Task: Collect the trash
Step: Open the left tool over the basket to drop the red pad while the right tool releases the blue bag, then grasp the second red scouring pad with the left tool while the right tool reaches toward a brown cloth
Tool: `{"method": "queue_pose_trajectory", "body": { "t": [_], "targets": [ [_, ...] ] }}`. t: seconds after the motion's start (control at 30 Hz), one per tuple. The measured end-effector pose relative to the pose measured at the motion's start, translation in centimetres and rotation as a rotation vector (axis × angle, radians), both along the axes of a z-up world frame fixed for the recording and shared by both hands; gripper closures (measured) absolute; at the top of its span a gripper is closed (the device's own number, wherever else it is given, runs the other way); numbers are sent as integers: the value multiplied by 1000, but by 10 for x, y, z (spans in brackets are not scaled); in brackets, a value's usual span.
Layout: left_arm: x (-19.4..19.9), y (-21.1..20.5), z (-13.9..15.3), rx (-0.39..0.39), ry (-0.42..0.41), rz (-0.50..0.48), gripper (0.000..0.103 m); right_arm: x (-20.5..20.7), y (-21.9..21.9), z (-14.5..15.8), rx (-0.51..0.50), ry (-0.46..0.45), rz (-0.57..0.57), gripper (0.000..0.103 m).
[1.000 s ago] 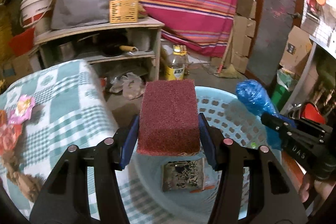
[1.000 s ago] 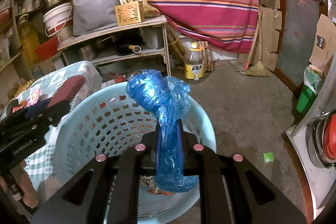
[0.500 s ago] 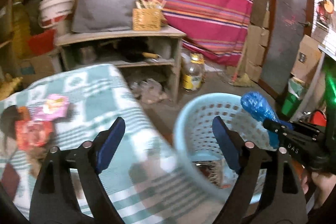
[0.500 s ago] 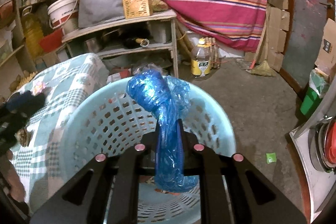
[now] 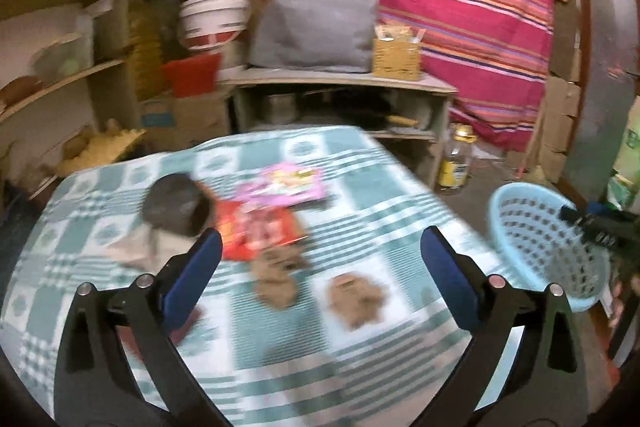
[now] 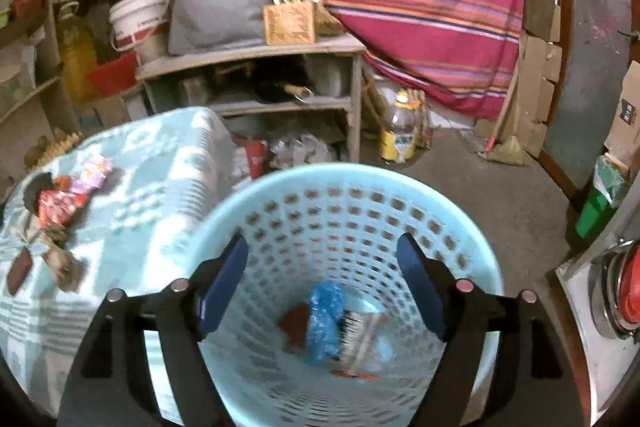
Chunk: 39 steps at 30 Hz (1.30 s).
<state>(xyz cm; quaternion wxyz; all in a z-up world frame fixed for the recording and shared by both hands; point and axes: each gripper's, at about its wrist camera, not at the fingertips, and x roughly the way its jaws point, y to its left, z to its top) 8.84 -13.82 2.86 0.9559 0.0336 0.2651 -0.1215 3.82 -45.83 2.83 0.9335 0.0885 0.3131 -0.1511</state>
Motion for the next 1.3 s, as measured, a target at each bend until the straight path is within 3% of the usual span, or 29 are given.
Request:
{"method": "queue_pose_trajectory", "body": {
  "t": [0.33,0.63,0.8,1.13,1.3],
  "targets": [
    [20,95,-35,17,102,125,7,41,108,-1,-45,16,179,26],
    [40,146,-72,7,255,120,7,64,169,-16,-25,63,293,26],
    [53,152,-80,-16,320,74,7,71,187,-21,-26,79,316,26],
    [61,129,-90,86,370,-11,7,76,215,-30,-47,111,372,26],
    [64,133,-90,58,384,-20,17,77,226,-34,-45,116,386,26]
  ]
}}
